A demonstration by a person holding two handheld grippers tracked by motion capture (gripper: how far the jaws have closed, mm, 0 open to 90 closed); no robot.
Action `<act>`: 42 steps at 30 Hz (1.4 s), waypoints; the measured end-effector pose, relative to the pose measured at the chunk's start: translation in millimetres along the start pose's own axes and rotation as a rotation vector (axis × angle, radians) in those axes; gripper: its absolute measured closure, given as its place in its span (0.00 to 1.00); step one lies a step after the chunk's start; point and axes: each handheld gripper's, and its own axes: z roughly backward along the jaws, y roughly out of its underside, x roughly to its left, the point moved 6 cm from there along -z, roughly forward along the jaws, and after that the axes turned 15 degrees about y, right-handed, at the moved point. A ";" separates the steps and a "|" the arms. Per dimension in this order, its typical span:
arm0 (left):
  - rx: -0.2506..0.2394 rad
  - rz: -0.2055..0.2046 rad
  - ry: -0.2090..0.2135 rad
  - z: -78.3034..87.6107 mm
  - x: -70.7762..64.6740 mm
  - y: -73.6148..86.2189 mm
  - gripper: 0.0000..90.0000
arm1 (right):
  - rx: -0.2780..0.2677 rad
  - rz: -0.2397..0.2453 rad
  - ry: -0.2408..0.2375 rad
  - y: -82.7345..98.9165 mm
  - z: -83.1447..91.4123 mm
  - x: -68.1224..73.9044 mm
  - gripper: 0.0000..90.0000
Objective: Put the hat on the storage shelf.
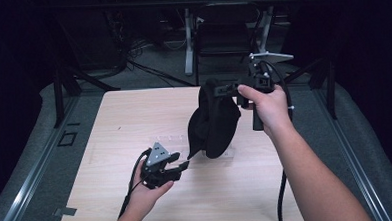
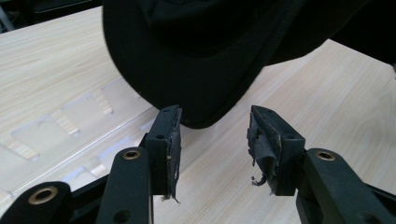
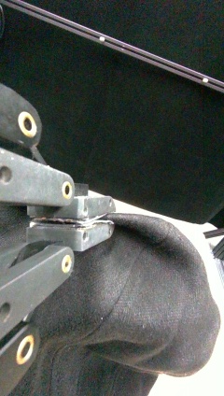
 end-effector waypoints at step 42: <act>0.029 -0.067 -0.041 -22.4 0.3 -11.2 0.88 | 0.005 0.021 -0.023 4.0 -3.4 12.4 0.98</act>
